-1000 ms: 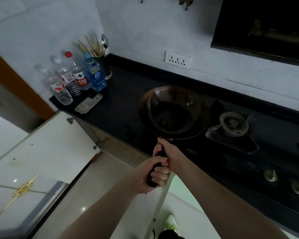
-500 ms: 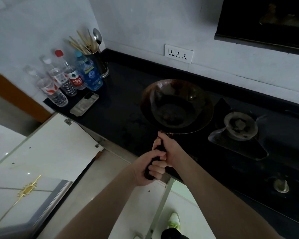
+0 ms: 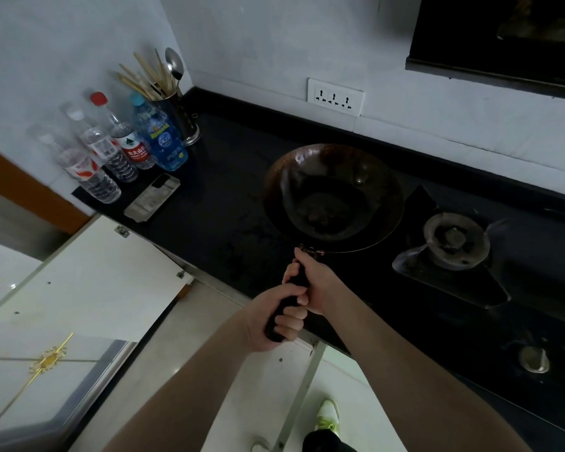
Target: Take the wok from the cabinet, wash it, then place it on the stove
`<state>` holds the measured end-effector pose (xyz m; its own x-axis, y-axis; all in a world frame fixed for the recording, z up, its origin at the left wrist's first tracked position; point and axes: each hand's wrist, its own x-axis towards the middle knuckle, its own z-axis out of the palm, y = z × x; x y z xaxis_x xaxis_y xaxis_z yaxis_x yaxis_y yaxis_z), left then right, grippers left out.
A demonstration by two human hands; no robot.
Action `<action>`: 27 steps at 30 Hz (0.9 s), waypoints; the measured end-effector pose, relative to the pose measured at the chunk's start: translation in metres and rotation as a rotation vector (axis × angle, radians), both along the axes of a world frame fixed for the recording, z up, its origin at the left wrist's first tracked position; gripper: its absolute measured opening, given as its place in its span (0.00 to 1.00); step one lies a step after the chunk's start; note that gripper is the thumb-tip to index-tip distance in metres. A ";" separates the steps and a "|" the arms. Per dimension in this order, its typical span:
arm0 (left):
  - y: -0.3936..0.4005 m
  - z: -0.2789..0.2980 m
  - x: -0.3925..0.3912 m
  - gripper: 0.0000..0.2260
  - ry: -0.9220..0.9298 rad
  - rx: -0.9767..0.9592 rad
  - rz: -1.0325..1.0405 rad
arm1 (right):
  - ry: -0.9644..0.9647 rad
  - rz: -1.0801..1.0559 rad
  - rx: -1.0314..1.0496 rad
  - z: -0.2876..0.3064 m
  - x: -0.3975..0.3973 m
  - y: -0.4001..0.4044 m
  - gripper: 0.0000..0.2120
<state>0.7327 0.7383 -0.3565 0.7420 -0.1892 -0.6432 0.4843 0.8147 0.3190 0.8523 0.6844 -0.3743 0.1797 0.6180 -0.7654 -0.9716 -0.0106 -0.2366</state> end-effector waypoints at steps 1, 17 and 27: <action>0.001 0.001 -0.001 0.10 0.019 0.026 0.001 | 0.003 0.009 0.002 -0.001 0.000 0.000 0.16; -0.002 -0.006 -0.016 0.16 0.197 0.654 0.148 | -0.255 0.150 -0.062 -0.020 -0.005 -0.001 0.18; -0.011 0.001 -0.032 0.14 0.238 0.676 0.298 | -0.344 0.216 -0.073 -0.005 -0.021 -0.068 0.16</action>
<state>0.7002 0.7276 -0.3559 0.5270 0.4871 -0.6964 0.3933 0.5866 0.7079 0.8312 0.6167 -0.3797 0.3045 0.6154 -0.7270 -0.8097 -0.2346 -0.5378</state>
